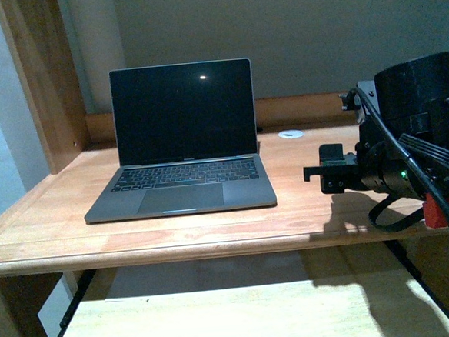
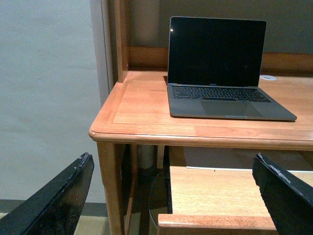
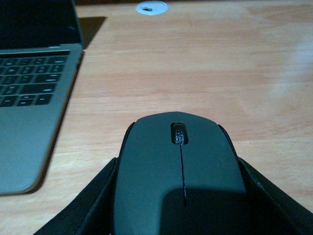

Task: Place mouse

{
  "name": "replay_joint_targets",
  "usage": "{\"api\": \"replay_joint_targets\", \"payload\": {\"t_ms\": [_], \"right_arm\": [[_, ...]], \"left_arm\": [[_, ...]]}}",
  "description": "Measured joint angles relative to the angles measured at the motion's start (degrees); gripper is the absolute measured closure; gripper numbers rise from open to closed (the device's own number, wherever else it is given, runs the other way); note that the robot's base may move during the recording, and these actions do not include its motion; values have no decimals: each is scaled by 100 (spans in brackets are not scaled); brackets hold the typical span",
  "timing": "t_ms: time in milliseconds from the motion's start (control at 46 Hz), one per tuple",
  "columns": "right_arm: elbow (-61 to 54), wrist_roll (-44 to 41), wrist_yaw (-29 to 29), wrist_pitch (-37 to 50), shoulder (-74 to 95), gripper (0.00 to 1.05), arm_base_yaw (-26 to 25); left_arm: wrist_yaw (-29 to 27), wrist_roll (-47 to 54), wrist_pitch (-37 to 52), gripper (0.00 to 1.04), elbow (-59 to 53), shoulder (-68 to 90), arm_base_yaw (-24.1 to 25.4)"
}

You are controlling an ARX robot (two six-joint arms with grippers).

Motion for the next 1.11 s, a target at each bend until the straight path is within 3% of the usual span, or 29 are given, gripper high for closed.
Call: {"api": "replay_joint_targets", "payload": {"t_ms": [283,674,935,1109], "right_arm": [[1471,-50,-74,-673,1086,42,-367],[2680,-28,55,-1475,1860,41,-459],[2684,13,46,-1276,1880,5,-498],[2041,44,-103,-732,1510,7,-492]], "left_arm": [[0,2,0,7,0,0,0],[0,0,0,7,0,0,0],[0,0,0,7,0,0,0],[-2,0,0,7,0,0,0]]}}
